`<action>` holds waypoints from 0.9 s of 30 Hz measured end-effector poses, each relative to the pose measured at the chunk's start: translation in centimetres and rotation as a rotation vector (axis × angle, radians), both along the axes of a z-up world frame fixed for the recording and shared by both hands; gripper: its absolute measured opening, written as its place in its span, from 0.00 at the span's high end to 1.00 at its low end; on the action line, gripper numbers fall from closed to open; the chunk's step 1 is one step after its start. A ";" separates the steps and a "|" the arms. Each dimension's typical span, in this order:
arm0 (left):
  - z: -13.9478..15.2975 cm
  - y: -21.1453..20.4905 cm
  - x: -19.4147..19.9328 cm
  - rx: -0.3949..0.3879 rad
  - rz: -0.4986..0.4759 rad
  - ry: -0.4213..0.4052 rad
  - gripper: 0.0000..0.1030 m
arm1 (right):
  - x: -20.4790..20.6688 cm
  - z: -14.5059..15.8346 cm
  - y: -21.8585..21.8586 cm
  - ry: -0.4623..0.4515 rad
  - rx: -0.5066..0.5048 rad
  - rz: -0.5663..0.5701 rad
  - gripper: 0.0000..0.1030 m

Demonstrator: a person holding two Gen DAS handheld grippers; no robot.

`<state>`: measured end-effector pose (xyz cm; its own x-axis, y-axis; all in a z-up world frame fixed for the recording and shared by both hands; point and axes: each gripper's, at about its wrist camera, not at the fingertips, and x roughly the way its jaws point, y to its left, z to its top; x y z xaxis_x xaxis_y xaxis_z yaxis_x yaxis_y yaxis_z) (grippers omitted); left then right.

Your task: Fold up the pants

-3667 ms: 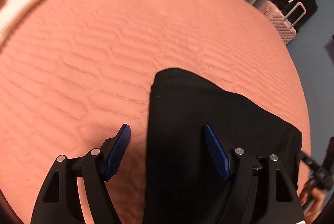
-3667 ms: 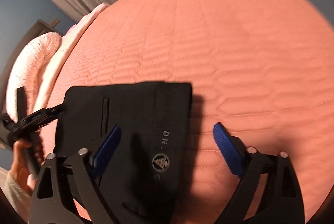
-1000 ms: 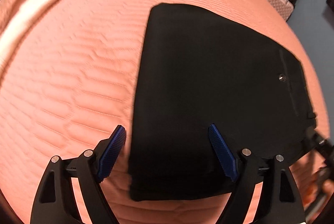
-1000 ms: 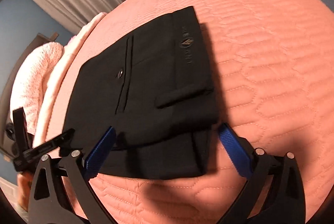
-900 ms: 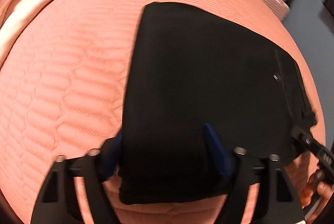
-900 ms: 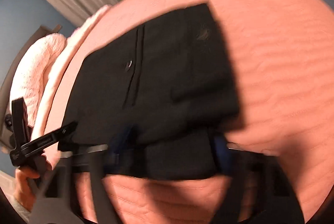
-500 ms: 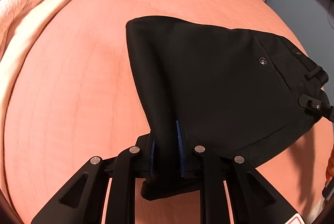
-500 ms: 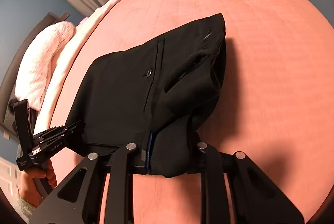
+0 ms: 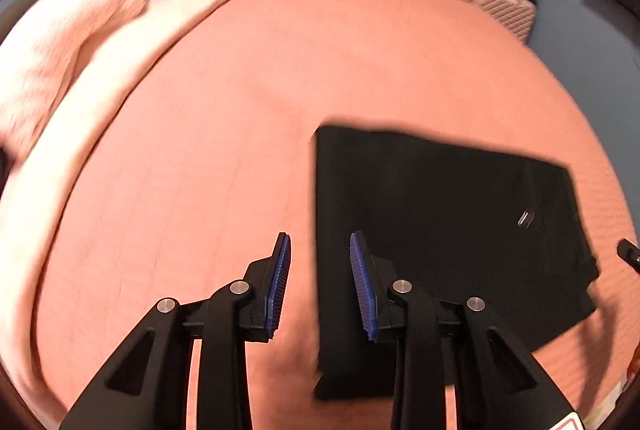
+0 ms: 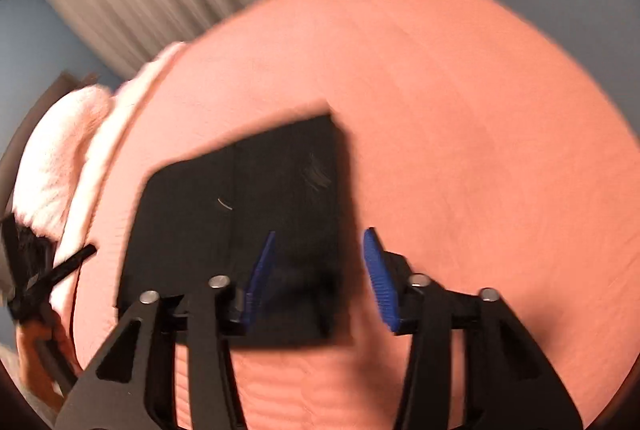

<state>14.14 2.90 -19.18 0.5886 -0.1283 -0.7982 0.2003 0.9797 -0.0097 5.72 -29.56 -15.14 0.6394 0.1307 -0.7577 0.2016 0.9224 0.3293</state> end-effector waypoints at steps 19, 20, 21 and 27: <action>-3.6 -0.8 6.5 0.104 -0.051 0.082 0.66 | 5.4 -2.3 0.8 0.052 -0.163 0.058 0.85; -3.0 -0.4 5.8 0.089 -0.039 0.077 0.55 | 4.5 -2.3 1.5 0.053 -0.187 0.085 0.85; -2.5 -0.8 5.4 0.072 -0.027 0.075 0.49 | 3.7 -3.1 2.4 0.082 -0.221 0.129 0.85; -0.4 -1.8 -0.4 0.044 -0.004 0.059 0.34 | -2.0 -2.3 2.5 0.094 -0.215 0.052 0.84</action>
